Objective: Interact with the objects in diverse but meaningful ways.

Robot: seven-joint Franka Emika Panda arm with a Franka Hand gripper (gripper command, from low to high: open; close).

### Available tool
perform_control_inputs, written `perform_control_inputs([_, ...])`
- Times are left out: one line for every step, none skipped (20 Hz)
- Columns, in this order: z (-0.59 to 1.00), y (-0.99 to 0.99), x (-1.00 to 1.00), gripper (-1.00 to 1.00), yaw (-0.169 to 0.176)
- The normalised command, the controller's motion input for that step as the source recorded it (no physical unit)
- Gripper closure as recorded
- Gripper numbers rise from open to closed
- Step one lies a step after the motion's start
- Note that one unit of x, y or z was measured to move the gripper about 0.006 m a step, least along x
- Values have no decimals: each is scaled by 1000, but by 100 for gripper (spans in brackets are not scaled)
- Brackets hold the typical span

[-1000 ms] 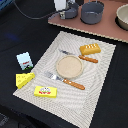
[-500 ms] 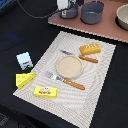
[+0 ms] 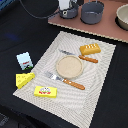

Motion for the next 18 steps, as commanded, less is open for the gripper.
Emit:
perform_control_inputs([-9,437,206,-100,0])
perform_control_inputs([-29,434,197,-100,0])
perform_control_inputs([-40,429,191,-100,0])
perform_control_inputs([-57,426,174,-100,0])
perform_control_inputs([-63,417,160,-100,0])
perform_control_inputs([-89,403,140,-100,0])
perform_control_inputs([-109,391,126,-100,0])
perform_control_inputs([-117,377,111,-100,0])
perform_control_inputs([-126,369,111,-100,0])
perform_control_inputs([-134,363,120,-100,1])
perform_control_inputs([-137,360,120,-100,1])
perform_control_inputs([-143,366,120,-100,1])
perform_control_inputs([-143,369,143,-100,1])
perform_control_inputs([-160,354,151,-100,0])
perform_control_inputs([-163,354,114,-100,0])
perform_control_inputs([-166,354,117,-100,0])
perform_control_inputs([-177,349,129,-100,0])
perform_control_inputs([-169,346,123,-100,0])
